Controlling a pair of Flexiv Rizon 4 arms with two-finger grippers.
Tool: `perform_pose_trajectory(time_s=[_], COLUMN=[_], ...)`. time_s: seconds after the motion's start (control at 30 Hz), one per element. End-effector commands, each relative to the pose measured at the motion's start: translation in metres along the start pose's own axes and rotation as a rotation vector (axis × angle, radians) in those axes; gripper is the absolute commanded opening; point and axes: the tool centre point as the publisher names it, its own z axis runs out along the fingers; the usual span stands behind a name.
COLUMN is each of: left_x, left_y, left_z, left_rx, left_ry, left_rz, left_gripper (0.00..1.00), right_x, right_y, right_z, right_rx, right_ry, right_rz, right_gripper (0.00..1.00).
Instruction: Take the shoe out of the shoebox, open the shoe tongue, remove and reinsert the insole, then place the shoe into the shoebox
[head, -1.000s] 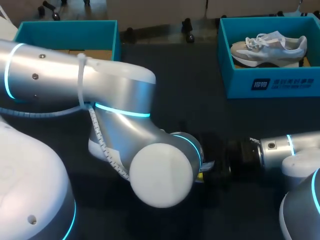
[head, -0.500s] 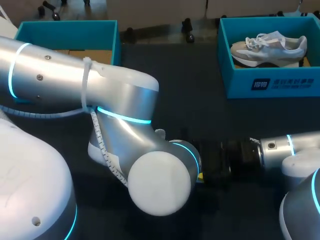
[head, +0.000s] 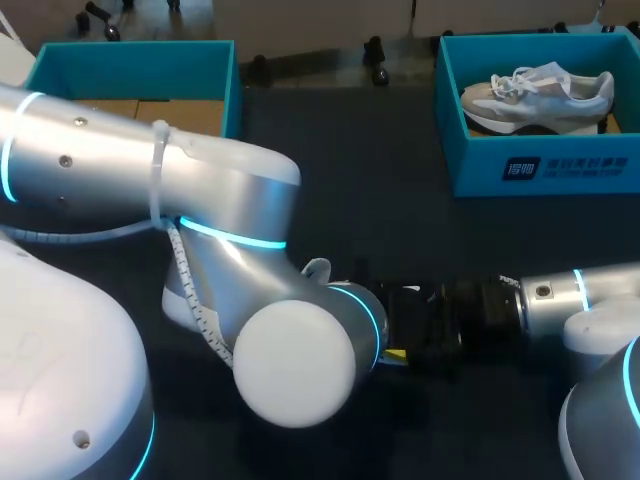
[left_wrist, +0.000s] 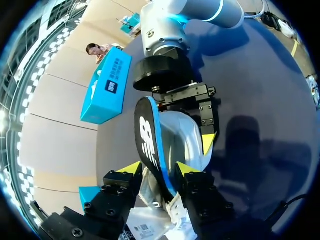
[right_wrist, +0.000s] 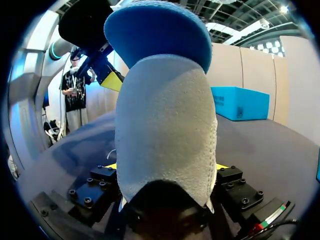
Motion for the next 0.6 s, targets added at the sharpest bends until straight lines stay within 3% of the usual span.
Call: perform_pose_trajectory(time_s=[0.03,0.6], left_x=[0.002,0.003], left_y=[0.005,-0.003], left_z=[-0.004,0.004], left_rx=[0.013,0.018], left_ry=[-0.002,-0.019], left_rz=[0.003,-0.005], left_gripper=[0.43,0.41], right_x=[0.001,0.001], right_y=[0.002,0.002], right_z=[0.001,0.001], right_rx=[0.007,0.007], right_ry=[0.0,0.0], right_rz=[0.001,0.001], right_gripper=[0.0,0.0])
